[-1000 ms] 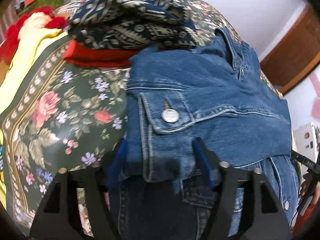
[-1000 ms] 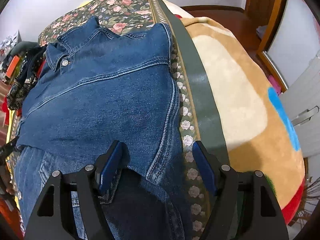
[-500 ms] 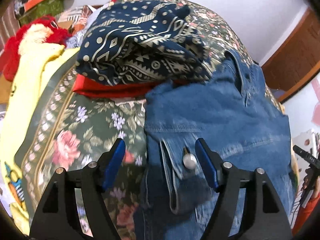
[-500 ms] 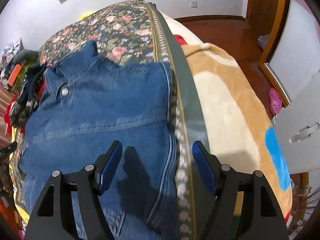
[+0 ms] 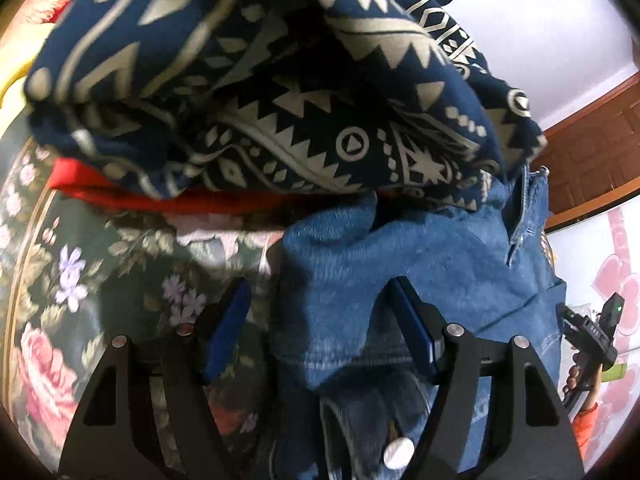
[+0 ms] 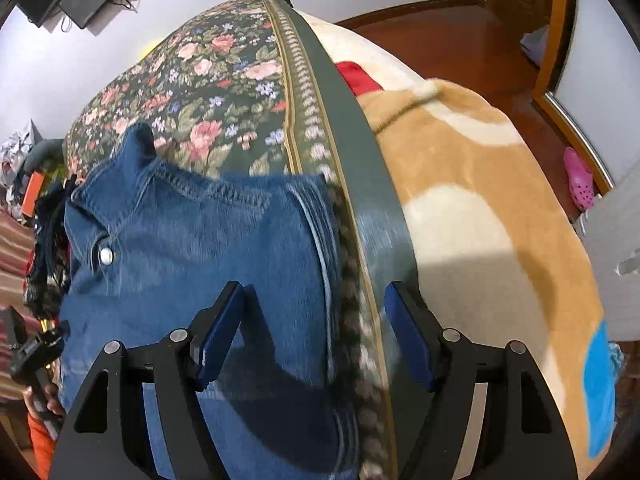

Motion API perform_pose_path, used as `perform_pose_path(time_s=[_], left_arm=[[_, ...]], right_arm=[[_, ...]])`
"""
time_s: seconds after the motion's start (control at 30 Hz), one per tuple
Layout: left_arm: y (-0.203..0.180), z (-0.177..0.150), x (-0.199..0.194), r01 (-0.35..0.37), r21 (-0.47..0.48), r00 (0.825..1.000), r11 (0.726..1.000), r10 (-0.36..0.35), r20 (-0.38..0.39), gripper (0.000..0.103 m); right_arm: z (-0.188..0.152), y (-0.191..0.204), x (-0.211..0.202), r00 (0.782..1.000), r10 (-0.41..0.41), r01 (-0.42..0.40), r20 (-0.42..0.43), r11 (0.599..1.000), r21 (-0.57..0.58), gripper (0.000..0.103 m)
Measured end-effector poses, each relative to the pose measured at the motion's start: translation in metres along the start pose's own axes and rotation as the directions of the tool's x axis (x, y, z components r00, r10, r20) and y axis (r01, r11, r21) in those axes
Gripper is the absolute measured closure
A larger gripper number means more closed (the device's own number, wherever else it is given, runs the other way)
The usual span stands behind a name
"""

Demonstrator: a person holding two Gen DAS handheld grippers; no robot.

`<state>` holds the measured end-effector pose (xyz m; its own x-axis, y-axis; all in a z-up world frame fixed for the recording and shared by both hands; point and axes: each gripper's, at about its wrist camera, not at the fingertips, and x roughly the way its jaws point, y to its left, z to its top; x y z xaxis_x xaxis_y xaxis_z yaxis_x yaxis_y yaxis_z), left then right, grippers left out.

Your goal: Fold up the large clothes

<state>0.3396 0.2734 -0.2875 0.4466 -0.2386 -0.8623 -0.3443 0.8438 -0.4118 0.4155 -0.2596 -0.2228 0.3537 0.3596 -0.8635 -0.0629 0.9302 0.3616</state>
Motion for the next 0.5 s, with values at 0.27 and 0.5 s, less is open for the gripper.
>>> perform_pose_path(time_s=[0.27, 0.5], left_arm=[[-0.002, 0.009, 0.01, 0.076, -0.003, 0.997, 0.997, -0.076, 0.018, 0.05], [-0.025, 0.002, -0.009, 0.046, 0.052, 0.998, 0.998, -0.048, 0.037, 0.096]], right_arm=[[0.007, 0.017, 0.017, 1.0, -0.01, 0.01, 0.012, 0.998, -0.058, 0.061], [0.006, 0.028, 0.001, 0.999, 0.051, -0.05, 0.01, 0.997, -0.061, 0.094]])
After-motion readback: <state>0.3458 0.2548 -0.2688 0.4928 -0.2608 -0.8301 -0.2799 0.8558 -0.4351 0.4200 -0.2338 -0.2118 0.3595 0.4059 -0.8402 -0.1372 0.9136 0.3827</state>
